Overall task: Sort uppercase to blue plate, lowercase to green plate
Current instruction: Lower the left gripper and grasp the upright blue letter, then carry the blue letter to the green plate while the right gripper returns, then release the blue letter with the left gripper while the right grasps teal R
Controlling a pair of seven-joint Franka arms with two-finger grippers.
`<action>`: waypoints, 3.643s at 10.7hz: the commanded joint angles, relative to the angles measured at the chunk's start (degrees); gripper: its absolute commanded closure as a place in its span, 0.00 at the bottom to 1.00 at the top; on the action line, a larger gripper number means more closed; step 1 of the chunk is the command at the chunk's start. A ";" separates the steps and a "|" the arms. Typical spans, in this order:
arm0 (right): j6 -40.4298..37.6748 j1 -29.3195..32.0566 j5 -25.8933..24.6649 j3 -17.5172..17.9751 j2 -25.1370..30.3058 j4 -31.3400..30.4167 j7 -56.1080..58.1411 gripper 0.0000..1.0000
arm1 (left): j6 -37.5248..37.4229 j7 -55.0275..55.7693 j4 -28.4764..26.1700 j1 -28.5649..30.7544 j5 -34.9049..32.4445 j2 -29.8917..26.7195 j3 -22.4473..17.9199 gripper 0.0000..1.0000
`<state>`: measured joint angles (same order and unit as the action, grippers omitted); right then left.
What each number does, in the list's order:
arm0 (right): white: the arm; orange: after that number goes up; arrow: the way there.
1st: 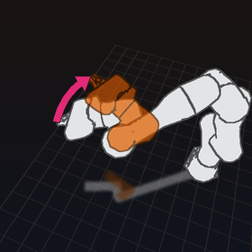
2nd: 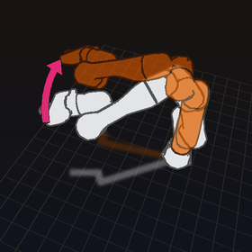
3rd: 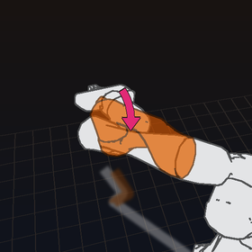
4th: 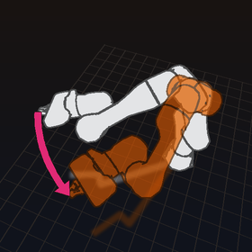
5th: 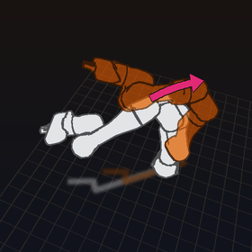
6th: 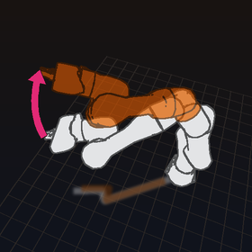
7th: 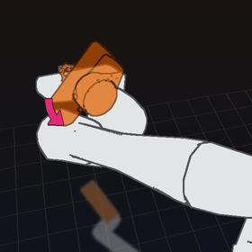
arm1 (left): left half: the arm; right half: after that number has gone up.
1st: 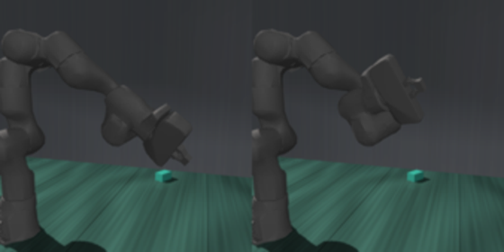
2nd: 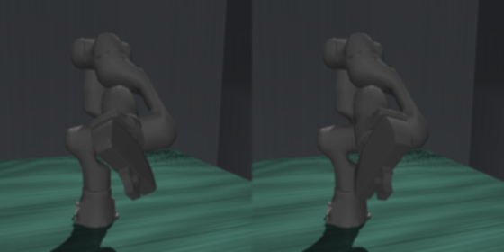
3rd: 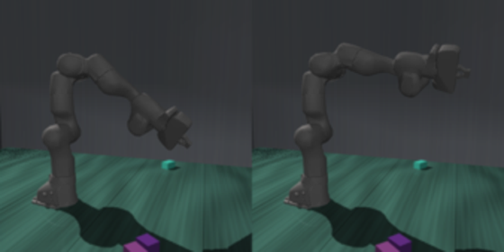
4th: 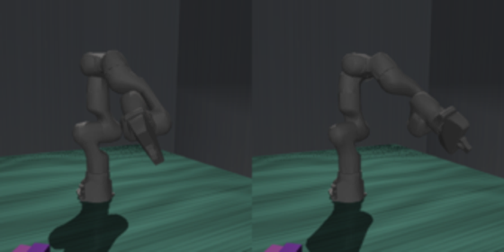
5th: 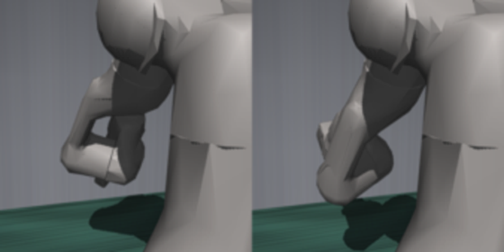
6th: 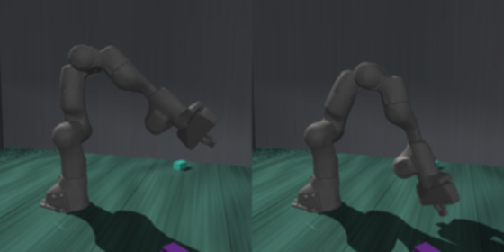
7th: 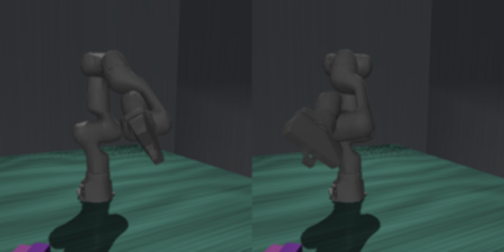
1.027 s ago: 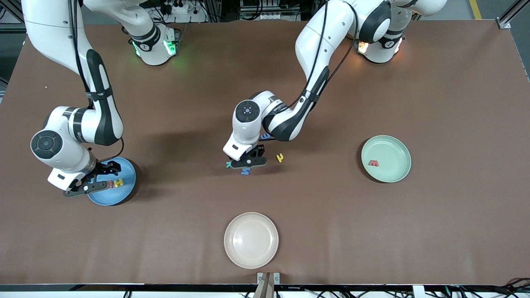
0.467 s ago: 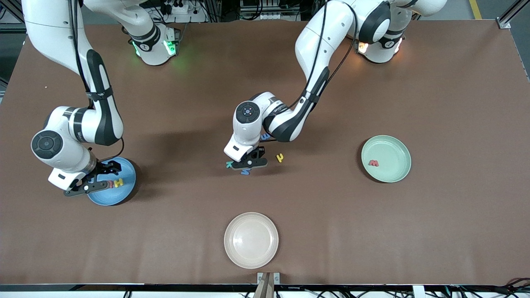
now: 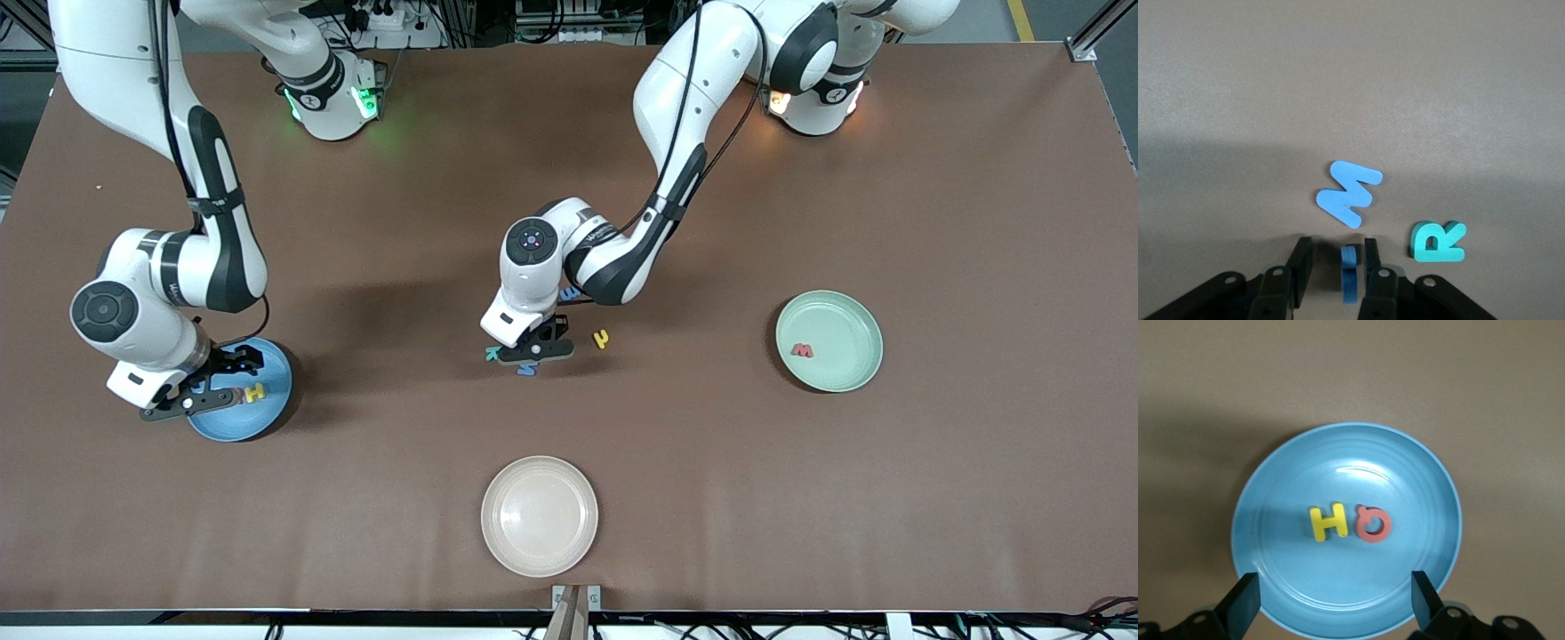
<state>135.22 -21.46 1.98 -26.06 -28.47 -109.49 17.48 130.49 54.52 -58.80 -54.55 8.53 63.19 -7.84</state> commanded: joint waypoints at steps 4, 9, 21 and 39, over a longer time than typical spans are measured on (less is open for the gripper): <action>-0.66 -1.22 0.75 0.22 0.52 -0.55 -2.89 0.00 | -2.95 1.20 2.73 -1.26 0.53 1.33 -1.73 1.00; -0.75 -1.74 0.83 0.57 0.52 -0.64 -4.64 0.00 | -16.29 -11.25 2.46 4.87 0.70 -4.99 -1.82 1.00; -0.48 -14.21 6.90 10.24 -4.82 7.07 -42.14 0.00 | -39.42 -48.26 0.36 25.44 -1.58 -17.39 -2.88 1.00; 6.28 -23.63 11.29 13.50 -13.45 11.58 -49.21 0.00 | -25.64 -65.60 -31.37 46.46 -0.01 -25.40 4.94 1.00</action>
<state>140.78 -44.32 12.42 -12.25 -40.77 -98.62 -31.08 103.41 -10.00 -87.02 -9.08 8.17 40.14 -3.75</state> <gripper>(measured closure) 0.000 0.899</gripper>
